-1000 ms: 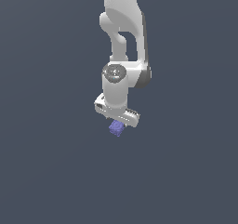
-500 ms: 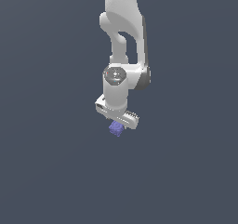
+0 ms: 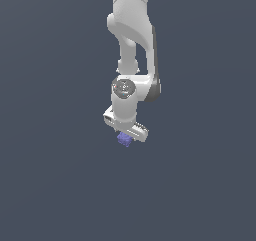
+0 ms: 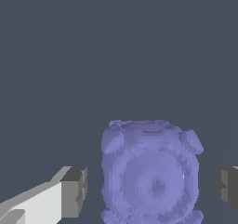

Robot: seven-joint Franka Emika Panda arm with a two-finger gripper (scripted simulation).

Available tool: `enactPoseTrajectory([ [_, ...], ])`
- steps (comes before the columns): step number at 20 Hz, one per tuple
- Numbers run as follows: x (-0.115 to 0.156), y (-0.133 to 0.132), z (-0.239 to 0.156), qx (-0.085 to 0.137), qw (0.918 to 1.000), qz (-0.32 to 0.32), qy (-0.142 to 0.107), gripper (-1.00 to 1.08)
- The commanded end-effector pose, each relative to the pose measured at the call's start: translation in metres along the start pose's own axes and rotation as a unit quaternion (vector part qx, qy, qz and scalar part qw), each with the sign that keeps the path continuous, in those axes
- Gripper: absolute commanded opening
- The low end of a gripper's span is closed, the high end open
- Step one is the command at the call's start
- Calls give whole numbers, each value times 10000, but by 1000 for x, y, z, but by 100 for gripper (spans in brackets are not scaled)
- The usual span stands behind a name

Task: Pick up the object and move it to a goal position.

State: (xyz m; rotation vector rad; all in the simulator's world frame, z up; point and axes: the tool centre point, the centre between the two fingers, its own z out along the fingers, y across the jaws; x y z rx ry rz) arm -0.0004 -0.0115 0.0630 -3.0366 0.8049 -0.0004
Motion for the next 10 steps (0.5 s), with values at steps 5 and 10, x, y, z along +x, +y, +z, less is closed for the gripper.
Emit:
enactPoseTrajectory([
  [5, 0, 0, 23, -1, 10000, 10, -1, 100],
  [10, 0, 0, 24, -1, 10000, 10, -1, -100],
])
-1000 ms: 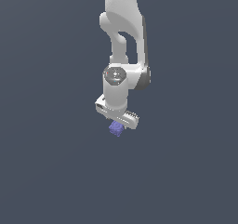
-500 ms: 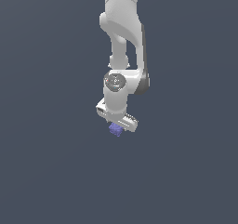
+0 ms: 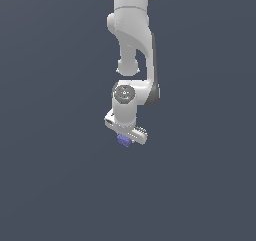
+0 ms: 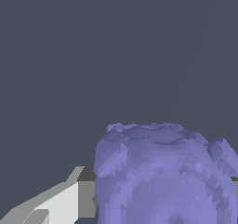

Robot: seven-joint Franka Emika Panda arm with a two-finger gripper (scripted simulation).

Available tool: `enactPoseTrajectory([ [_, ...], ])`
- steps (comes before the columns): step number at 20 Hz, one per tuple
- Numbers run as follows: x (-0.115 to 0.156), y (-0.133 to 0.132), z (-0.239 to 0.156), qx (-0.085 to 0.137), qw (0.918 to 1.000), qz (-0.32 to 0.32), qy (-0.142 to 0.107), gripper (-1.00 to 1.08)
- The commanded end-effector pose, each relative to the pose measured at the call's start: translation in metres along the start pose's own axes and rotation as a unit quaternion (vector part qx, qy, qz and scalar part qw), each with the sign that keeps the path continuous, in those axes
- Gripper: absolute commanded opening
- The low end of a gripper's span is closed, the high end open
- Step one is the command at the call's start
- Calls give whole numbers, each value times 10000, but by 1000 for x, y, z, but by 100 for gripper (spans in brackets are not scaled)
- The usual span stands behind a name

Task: Pick up the object and move it to a goal position.

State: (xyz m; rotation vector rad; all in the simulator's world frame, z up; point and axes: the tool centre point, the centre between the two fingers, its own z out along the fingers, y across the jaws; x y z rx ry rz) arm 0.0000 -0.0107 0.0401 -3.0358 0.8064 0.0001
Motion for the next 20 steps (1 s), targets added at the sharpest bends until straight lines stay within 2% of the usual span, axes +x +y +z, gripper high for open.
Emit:
enactPoseTrajectory([
  [1, 0, 1, 1, -2, 10000, 5, 1, -100],
  [12, 1, 0, -5, 3, 10000, -3, 2, -100],
  [20, 12, 6, -47, 2, 10000, 0, 2, -100],
])
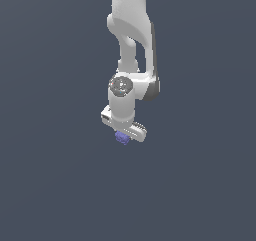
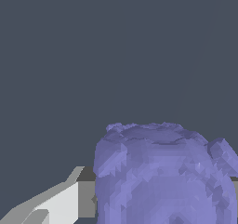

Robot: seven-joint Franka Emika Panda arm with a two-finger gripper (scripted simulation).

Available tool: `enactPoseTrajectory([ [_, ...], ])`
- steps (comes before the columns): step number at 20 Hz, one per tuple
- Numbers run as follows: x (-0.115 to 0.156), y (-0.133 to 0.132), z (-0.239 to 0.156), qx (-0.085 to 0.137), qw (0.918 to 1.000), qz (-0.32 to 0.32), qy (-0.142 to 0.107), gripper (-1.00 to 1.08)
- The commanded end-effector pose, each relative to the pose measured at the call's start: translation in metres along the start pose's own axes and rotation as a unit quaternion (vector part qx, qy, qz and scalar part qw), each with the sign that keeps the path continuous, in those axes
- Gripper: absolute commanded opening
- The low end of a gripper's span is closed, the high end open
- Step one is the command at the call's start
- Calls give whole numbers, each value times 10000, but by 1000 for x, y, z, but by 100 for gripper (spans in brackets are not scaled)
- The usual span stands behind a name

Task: Pick up the object and move it to a goal position.

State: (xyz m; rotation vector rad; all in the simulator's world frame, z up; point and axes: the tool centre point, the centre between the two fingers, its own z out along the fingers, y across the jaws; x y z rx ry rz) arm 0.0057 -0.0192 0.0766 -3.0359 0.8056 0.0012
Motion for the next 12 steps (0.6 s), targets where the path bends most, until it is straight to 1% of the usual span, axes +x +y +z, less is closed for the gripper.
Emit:
enactPoseTrajectory([
  [1, 5, 3, -19, 3, 10000, 3, 5, -100],
  [5, 14, 8, -55, 1, 10000, 5, 5, -100],
  [12, 34, 18, -131, 0, 10000, 7, 6, -100],
])
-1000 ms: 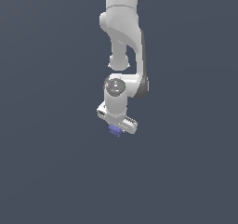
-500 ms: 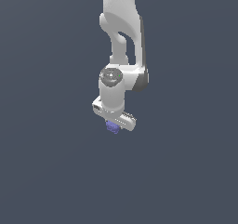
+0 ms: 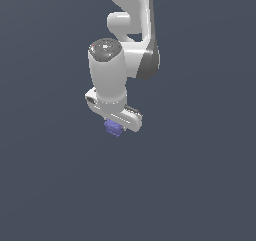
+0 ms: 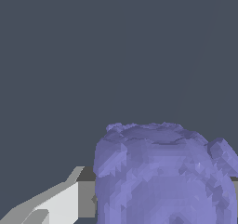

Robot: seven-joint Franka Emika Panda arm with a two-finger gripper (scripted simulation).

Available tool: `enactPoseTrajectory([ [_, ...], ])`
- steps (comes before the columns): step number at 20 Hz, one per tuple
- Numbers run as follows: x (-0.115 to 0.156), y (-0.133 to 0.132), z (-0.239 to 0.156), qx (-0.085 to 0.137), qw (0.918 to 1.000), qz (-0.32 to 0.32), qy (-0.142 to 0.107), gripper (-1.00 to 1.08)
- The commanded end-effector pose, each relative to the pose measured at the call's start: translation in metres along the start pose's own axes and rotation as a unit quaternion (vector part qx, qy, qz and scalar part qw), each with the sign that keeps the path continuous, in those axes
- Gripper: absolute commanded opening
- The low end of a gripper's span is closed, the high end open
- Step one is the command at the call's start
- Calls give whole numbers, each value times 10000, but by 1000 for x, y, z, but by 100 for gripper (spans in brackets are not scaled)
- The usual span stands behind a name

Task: Pick up the object and move it to a goal position.

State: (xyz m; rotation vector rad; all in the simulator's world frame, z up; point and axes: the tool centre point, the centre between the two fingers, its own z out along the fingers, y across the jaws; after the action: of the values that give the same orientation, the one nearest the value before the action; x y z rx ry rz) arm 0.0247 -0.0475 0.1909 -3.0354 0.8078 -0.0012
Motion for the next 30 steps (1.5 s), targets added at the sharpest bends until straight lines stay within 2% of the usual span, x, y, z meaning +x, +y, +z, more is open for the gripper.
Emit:
enactPoseTrajectory([
  [1, 7, 4, -28, -2, 10000, 0, -2, -100],
  [16, 48, 20, -169, -4, 10000, 2, -1, -100],
  [23, 61, 24, -212, -6, 10000, -1, -2, -100],
  [30, 70, 26, -236, -6, 10000, -1, -2, -100],
])
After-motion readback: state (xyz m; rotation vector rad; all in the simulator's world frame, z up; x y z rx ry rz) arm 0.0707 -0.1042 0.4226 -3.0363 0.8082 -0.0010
